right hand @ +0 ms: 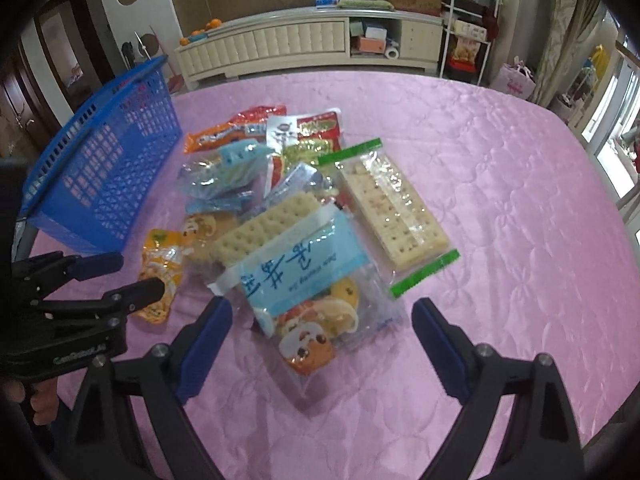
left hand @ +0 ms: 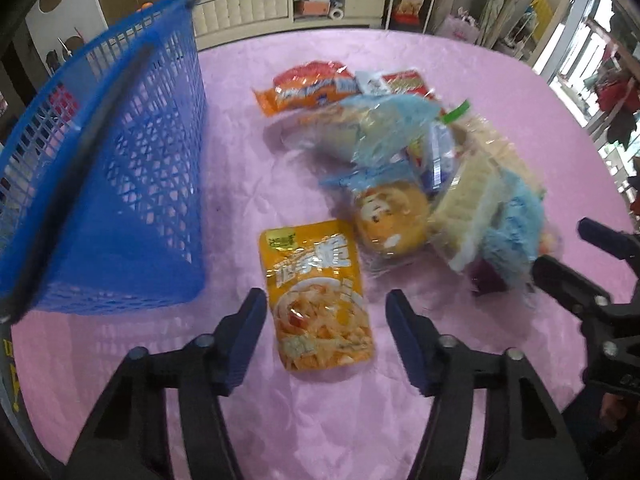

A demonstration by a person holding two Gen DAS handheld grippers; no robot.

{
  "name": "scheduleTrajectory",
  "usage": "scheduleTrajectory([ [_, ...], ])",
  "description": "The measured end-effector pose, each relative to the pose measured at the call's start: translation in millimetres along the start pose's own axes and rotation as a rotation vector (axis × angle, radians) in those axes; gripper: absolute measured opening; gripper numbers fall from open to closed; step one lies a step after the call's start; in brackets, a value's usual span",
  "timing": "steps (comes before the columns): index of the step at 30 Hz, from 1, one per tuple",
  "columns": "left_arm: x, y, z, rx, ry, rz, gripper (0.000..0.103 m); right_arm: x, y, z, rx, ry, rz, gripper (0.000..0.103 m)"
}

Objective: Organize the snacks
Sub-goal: 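Grasp the orange noodle pouch with the left gripper while the right gripper reaches toward the pile, then lift the orange pouch with the left gripper while the right gripper grasps the blue-labelled bread bag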

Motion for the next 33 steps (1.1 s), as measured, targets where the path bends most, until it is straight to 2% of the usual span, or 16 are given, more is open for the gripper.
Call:
scheduleTrajectory([
  [5,19,1,6,0.001,-0.01,0.041,0.058,3,1,-1,0.003,0.001,0.0,0.094],
  [10,18,-4,5,0.0,-0.026,0.039,0.059,3,3,-6,0.016,0.005,0.002,0.094],
  [13,21,-2,3,-0.015,-0.026,0.018,0.046,2,5,-10,0.027,0.009,0.001,0.094],
  [15,18,2,-1,-0.005,-0.032,0.011,0.033,1,7,-13,0.047,-0.002,0.002,0.094],
  [18,15,8,-4,0.013,-0.027,0.01,0.022,-3,11,-15,0.063,-0.018,0.0,0.094],
  [22,7,17,-3,0.006,-0.004,0.013,0.021,-15,10,-8,-0.003,-0.011,-0.024,0.094],
  [27,-24,25,-5,-0.004,0.036,-0.041,0.021,-18,5,-6,-0.026,-0.043,-0.032,0.094],
  [31,-48,24,-10,0.004,0.097,-0.091,0.021,-22,-2,1,-0.145,0.003,-0.077,0.094],
  [33,-54,24,-14,0.009,0.131,-0.101,0.021,-17,-5,1,-0.183,0.028,-0.056,0.094],
])
Point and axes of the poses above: each gripper's, at about its wrist camera, not at the fingertips, and x roughly the way its jaws point, z to its left, y to its underside, the point moved 4 cm from there along x, roughly the way its jaws point, and after that the axes turned 13 degrees about -x, right-handed, at the moved point
